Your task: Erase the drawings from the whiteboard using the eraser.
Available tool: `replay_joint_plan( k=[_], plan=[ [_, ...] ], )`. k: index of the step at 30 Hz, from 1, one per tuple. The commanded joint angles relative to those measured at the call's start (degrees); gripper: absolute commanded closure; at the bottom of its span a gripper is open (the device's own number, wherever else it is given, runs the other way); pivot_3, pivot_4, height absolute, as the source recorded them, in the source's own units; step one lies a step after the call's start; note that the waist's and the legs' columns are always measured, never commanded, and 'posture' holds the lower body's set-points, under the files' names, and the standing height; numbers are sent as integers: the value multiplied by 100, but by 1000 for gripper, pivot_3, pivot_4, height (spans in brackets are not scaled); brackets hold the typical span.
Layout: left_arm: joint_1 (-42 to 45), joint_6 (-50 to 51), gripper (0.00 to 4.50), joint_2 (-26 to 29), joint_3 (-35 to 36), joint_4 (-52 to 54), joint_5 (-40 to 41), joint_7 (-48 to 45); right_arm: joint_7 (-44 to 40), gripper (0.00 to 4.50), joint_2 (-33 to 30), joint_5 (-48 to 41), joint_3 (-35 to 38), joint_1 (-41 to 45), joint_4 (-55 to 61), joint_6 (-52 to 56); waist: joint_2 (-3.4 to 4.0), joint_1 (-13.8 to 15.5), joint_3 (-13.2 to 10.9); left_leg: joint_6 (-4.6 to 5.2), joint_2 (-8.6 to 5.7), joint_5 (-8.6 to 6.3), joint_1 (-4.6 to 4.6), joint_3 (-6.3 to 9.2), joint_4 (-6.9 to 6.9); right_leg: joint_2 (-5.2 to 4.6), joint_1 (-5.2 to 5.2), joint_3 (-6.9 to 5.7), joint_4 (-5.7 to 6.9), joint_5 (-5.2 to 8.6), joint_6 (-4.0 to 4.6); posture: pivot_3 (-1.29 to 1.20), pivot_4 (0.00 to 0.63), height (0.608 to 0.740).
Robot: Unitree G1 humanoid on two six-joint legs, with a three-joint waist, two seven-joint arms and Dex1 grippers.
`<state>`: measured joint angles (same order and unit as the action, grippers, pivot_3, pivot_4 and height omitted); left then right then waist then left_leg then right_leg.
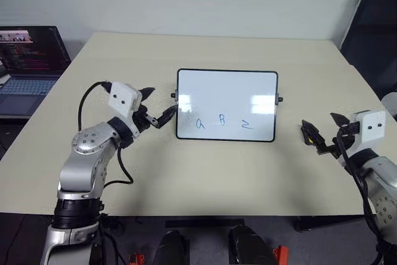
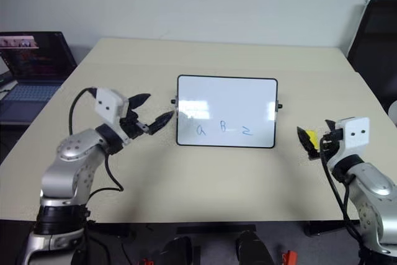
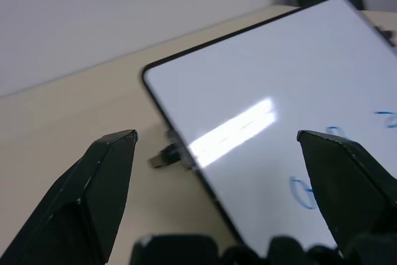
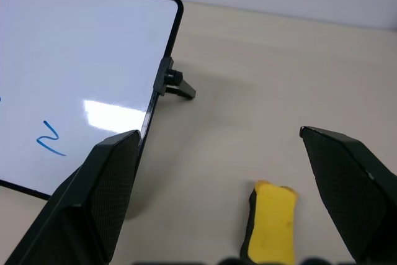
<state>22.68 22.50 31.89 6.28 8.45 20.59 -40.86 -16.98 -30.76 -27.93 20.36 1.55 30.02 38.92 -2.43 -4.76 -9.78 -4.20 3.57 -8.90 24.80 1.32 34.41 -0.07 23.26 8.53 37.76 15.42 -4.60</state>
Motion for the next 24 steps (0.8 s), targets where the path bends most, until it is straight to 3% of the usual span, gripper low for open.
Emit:
replay_joint_plan(
  k=[1,6,11,24],
  plan=[
    [691,254,0,188,-609,54,416,-1160,527,51,-66,-16,-71,335,356,867,-2,11,-2,0,-1,0,1,0,1,0,1,0,0,0,0,0,150,740],
    [1408,88,0,381,-1057,-510,404,-2273,1147,51,207,199,-269,733,74,1561,0,-8,-3,0,-1,0,2,0,4,-1,1,-1,0,0,1,0,150,740],
    [2018,-321,0,270,-1461,-1082,194,-2991,1366,51,337,621,-471,1197,-657,1434,8,-18,-9,2,0,1,5,-1,-13,2,12,-1,0,1,2,0,150,740],
    [2132,-621,0,109,-1486,-1304,-23,-3249,1272,51,532,1138,-374,1382,-2030,700,12,-9,-11,3,0,1,7,1,-30,5,13,-3,3,6,-5,0,150,740]
  ],
)
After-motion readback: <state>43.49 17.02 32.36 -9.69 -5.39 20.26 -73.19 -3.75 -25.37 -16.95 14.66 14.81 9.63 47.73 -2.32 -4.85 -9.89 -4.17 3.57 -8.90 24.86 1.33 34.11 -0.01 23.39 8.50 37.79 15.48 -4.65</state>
